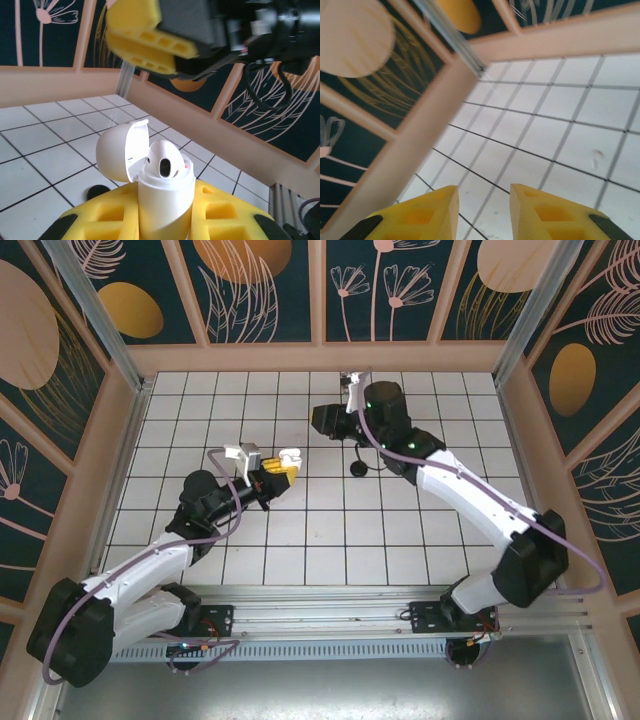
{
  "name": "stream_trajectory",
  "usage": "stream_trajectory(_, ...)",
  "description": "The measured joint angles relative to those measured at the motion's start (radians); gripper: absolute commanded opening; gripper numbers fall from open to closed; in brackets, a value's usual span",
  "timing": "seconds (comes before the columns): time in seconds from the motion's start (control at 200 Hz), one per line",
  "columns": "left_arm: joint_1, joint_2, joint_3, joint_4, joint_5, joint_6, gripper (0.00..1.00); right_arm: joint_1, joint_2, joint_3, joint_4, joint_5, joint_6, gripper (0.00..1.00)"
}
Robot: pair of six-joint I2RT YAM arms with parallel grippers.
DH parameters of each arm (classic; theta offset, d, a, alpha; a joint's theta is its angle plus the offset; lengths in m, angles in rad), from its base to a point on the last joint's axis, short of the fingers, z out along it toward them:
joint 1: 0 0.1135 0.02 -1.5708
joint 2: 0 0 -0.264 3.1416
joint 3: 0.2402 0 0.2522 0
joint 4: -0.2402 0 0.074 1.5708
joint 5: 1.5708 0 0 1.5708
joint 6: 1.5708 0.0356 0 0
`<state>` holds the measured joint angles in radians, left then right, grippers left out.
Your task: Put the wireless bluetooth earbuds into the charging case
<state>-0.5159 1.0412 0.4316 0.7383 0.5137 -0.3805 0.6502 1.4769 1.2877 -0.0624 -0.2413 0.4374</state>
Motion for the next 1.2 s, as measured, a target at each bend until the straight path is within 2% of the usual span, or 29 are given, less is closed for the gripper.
stream_trajectory(0.225, 0.000, -0.071, -0.010, -0.099, -0.071, 0.058, 0.16, -0.047, 0.247, 0.130, -0.083, -0.004, 0.009, 0.30)
stream_trajectory(0.425, 0.000, -0.145, -0.010, -0.209, -0.116, 0.119, 0.17, -0.070, 0.567, 0.409, -0.198, -0.023, 0.002, 0.30)
stream_trajectory(0.801, 0.000, -0.138, -0.010, -0.279, -0.160, 0.172, 0.16, -0.071, 0.990, 0.858, -0.314, 0.012, -0.067, 0.30)
stream_trajectory(0.966, 0.000, -0.140, -0.011, -0.279, -0.178, 0.176, 0.16, -0.069, 1.064, 0.891, -0.325, 0.008, -0.072, 0.30)
stream_trajectory(1.196, 0.000, -0.151, -0.012, -0.279, -0.212, 0.190, 0.17, -0.056, 1.092, 0.892, -0.341, 0.032, -0.093, 0.30)
